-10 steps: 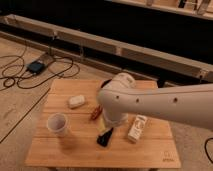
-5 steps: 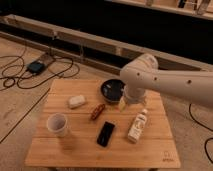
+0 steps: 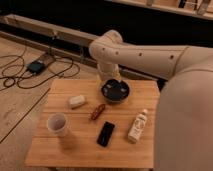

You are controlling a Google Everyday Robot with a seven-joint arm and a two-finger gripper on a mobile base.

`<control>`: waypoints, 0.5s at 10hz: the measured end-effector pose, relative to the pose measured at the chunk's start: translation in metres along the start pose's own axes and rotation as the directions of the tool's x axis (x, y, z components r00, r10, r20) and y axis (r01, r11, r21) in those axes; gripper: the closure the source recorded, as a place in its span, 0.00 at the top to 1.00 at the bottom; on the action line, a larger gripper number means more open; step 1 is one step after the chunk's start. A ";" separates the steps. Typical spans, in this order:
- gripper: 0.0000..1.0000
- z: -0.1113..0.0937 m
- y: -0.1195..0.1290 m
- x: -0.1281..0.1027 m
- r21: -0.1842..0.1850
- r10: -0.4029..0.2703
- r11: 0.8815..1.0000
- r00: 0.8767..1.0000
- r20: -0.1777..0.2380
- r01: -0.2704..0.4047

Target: Move the arm in a circular motion

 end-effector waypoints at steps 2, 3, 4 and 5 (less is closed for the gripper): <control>0.70 -0.005 0.044 -0.035 -0.022 -0.105 0.994 0.994 0.026 0.106; 0.70 -0.008 0.074 -0.046 -0.037 -0.182 0.982 0.983 0.037 0.183; 0.70 -0.013 0.108 -0.049 -0.055 -0.268 0.961 0.962 0.049 0.271; 0.70 -0.018 0.130 -0.046 -0.067 -0.322 0.943 0.945 0.056 0.326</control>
